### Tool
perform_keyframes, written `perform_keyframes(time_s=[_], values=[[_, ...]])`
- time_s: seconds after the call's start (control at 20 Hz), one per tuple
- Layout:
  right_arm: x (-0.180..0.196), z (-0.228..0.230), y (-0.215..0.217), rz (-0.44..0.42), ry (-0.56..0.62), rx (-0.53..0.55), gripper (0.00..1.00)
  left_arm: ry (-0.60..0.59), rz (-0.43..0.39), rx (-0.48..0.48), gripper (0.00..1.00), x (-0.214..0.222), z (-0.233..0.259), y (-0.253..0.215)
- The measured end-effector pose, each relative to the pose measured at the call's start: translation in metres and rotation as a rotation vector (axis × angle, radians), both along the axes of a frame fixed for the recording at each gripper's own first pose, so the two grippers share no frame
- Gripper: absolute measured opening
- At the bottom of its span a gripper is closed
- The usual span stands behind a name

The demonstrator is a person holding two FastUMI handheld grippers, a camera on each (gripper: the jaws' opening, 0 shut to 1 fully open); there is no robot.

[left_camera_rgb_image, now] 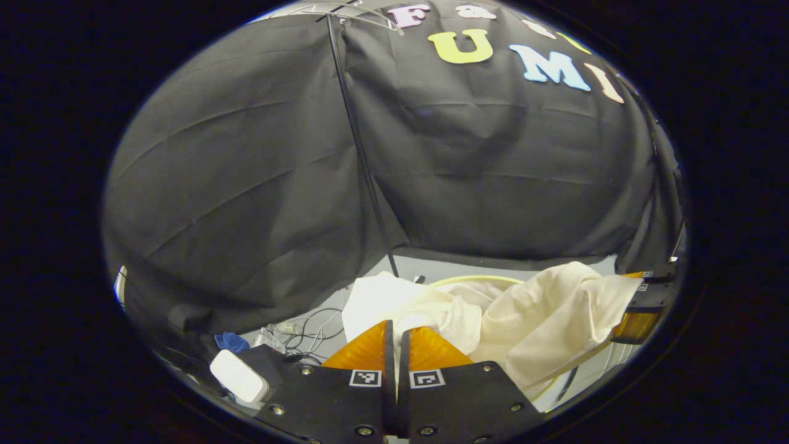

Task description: Grasp the clothes on the hanger with both hands and then place them into the laundry hamper below.

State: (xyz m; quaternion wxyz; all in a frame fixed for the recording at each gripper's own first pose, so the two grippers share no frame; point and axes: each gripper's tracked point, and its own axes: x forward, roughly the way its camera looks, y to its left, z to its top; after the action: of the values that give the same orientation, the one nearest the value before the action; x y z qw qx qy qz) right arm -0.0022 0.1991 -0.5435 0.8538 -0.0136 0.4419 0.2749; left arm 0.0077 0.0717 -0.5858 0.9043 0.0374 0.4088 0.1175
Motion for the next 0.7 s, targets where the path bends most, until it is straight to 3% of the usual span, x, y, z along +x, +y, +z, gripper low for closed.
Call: perform_keyframes(time_s=[0.05, 0.1, 0.25, 0.35, 0.7], values=[[0.0, 0.004, -0.005, -0.006, 0.01, -0.003, 0.19, 0.009, -0.003, -0.019, 0.02, -0.001, -0.003, -0.004], [-0.008, 0.006, -0.012, -0.005, 0.019, -0.006, 0.31, 0.011, -0.008, -0.029, 0.05, -0.007, 0.004, -0.01], [-0.015, 0.037, -0.021, -0.004, -0.006, -0.003, 0.72, -0.011, -0.019, 0.018, 0.81, -0.015, 0.04, -0.006], [-0.014, 0.062, -0.029, -0.015, -0.044, -0.006, 1.0, -0.039, -0.02, 0.043, 0.81, -0.013, 0.067, -0.002], [0.01, 0.193, -0.048, -0.116, -0.232, 0.061, 0.98, -0.243, -0.039, 0.067, 0.82, 0.005, 0.22, 0.003]])
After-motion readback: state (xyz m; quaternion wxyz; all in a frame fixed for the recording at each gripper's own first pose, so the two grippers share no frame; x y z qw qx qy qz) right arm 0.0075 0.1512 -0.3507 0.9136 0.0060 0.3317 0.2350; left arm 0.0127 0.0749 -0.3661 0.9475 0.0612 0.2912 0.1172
